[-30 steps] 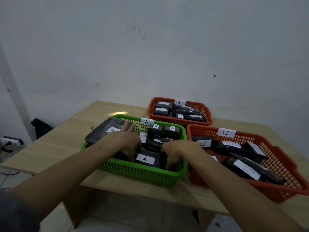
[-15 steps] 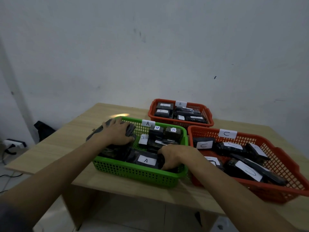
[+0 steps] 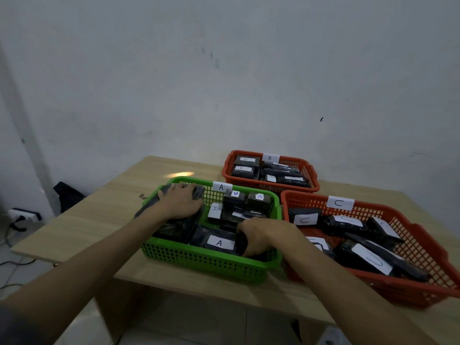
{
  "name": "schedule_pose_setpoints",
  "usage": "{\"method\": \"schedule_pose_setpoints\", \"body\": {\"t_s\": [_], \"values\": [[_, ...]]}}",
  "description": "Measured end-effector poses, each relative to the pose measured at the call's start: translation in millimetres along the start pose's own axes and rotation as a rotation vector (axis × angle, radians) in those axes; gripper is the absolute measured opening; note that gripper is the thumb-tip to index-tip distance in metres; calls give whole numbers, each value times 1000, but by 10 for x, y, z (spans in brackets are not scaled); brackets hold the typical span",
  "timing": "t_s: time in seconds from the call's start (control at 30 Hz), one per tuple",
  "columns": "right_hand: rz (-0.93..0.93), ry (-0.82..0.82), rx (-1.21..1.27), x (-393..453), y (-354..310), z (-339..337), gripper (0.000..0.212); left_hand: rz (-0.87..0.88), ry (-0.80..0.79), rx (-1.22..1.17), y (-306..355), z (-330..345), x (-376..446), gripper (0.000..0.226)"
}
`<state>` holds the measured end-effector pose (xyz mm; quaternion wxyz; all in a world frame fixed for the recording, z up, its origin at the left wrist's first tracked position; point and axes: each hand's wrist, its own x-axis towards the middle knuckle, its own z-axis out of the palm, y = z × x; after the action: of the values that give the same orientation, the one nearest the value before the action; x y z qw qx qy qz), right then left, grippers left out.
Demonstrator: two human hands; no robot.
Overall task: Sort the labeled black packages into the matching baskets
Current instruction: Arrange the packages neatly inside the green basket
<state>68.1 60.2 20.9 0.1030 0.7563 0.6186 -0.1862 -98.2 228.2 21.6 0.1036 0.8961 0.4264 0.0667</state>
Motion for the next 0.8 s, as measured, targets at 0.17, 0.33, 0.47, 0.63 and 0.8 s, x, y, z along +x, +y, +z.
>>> {"method": "schedule_pose_setpoints", "body": {"t_s": [0.17, 0.33, 0.47, 0.63, 0.8], "values": [[-3, -8, 2, 5, -14, 1, 47, -11, 13, 40, 57, 66, -7, 66], [-16, 25, 16, 8, 21, 46, 48, 11, 40, 133, 11, 86, -33, 68], [-26, 180, 31, 3, -1, 67, 65, 36, 90, 188, 31, 52, -89, 75], [2, 417, -52, -9, -94, 7, 52, 147, 221, 236, 158, 5, -265, 70], [5, 599, 61, -200, -132, 48, 27, 293, 327, 147, 279, 29, -540, 80]]}}
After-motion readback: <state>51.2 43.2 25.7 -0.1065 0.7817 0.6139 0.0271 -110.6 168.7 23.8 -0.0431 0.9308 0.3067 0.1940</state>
